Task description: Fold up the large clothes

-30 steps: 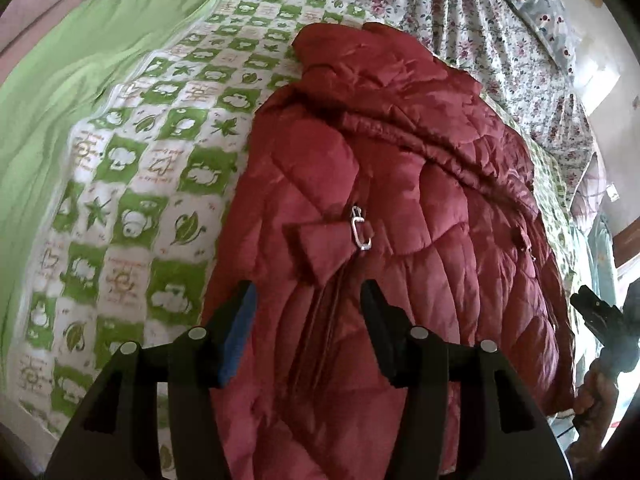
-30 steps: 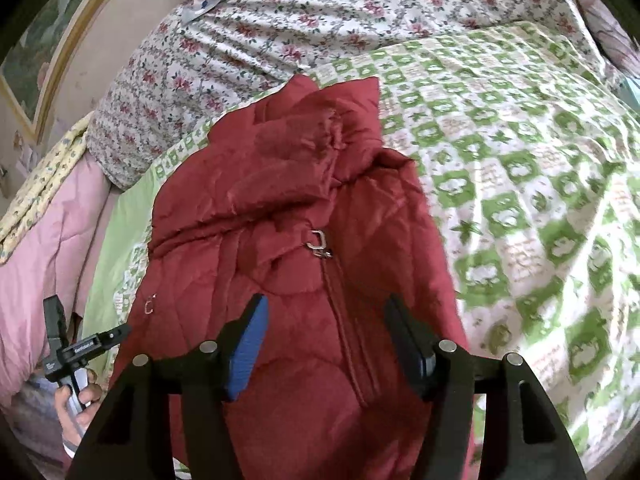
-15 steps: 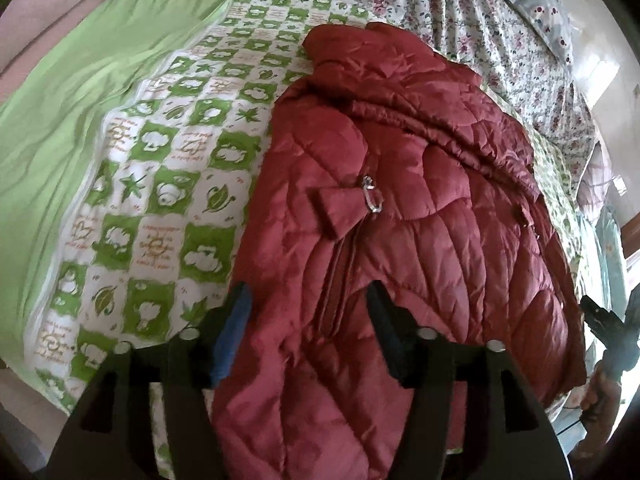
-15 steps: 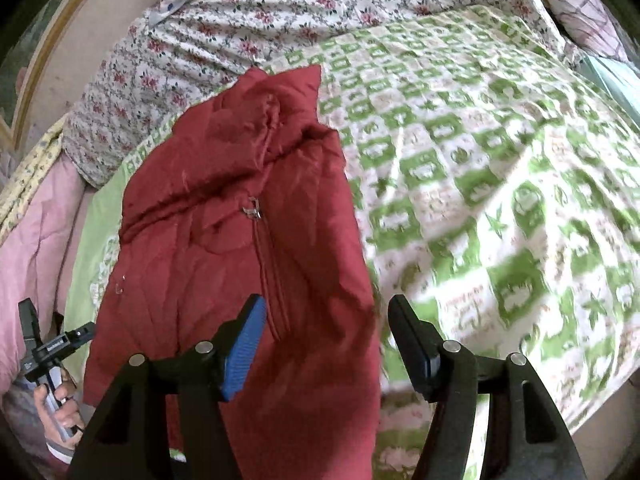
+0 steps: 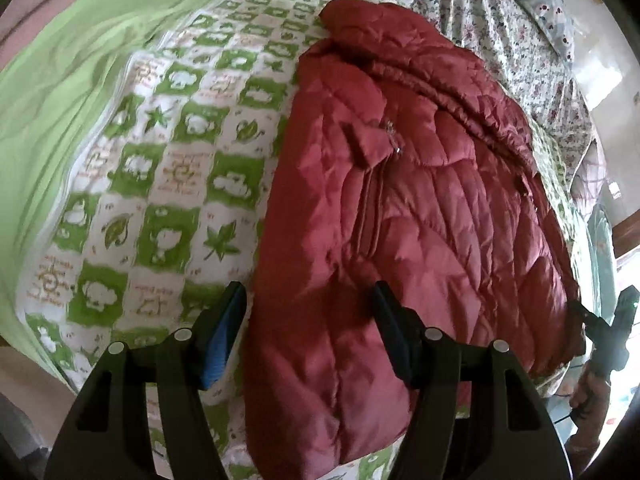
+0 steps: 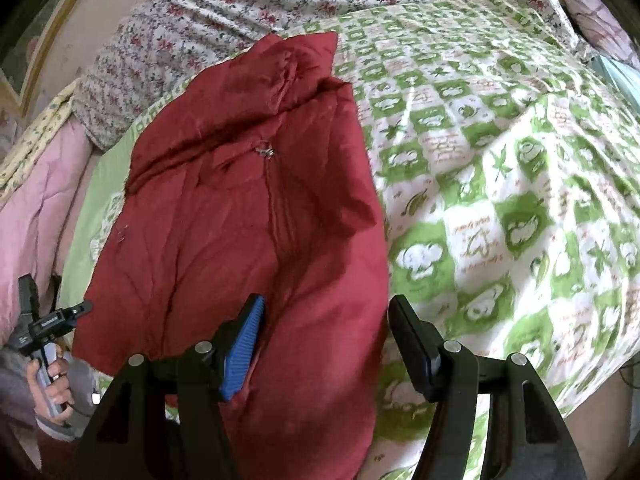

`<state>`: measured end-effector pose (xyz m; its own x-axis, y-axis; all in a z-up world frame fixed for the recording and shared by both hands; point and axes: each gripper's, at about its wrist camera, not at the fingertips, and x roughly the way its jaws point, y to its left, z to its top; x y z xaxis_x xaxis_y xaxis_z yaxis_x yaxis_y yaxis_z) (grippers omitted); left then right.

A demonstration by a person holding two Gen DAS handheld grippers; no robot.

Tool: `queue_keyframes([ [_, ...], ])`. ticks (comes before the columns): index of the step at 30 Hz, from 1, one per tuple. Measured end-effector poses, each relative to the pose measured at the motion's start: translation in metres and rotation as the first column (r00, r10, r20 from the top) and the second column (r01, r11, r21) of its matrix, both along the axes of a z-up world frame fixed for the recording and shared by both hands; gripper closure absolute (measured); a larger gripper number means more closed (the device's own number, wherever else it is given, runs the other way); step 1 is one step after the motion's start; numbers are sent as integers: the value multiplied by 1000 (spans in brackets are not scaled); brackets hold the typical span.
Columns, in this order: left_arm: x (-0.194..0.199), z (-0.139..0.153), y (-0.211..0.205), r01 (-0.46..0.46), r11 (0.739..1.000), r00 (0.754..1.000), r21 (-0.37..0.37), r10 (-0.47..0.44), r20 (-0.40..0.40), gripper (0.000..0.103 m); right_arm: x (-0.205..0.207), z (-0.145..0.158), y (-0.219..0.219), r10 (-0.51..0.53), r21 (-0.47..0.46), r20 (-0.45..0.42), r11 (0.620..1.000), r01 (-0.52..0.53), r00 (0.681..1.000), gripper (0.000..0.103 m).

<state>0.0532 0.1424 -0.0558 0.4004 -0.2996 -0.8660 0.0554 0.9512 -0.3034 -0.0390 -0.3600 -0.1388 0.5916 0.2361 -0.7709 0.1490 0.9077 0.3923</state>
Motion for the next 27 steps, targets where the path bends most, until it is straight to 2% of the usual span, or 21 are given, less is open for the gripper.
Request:
queue_keyframes([
  [3, -6, -5, 4, 11, 1000, 1000, -28, -11, -16, 39, -4, -4, 4, 27, 21, -2, 999, -27, 1000, 41],
  [4, -8, -6, 5, 13, 1000, 1000, -28, -13, -17, 39, -6, -5, 4, 38, 23, 0, 999, -38, 999, 50],
  [7, -14, -8, 6, 25, 999, 1000, -28, -26, -16, 39, -12, -5, 4, 52, 28, 3, 998, -52, 999, 65],
  [10, -18, -8, 4, 46, 998, 999, -35, -47, -15, 39, -17, -5, -2, 65, 87, 17, 994, -66, 998, 71],
  [15, -24, -9, -6, 104, 994, 995, -32, -104, 1, 39, -18, -10, -9, 55, 184, 23, 981, -58, 998, 66],
  [19, -27, -9, -16, 136, 991, 991, -1, -135, 19, 39, -16, -13, -4, 68, 185, 5, 980, -68, 998, 52],
  [20, -29, -8, -19, 148, 989, 988, 6, -149, 29, 40, -15, -15, -3, 78, 184, -4, 980, -76, 997, 52],
  [22, -31, -5, -23, 169, 985, 984, 25, -170, 44, 47, -15, -16, -2, 89, 179, -9, 980, -86, 996, 52],
  [23, -31, -4, -24, 178, 984, 983, 31, -179, 50, 57, -15, -16, -2, 93, 178, -5, 980, -91, 996, 55],
  [25, -32, -2, -25, 197, 980, 978, 15, -197, 61, 69, -16, -15, -3, 101, 173, 6, 980, -100, 995, 65],
  [27, -32, 2, -24, 200, 980, 977, -2, -199, 78, 78, -16, -13, -3, 109, 183, 23, 977, -111, 994, 70],
])
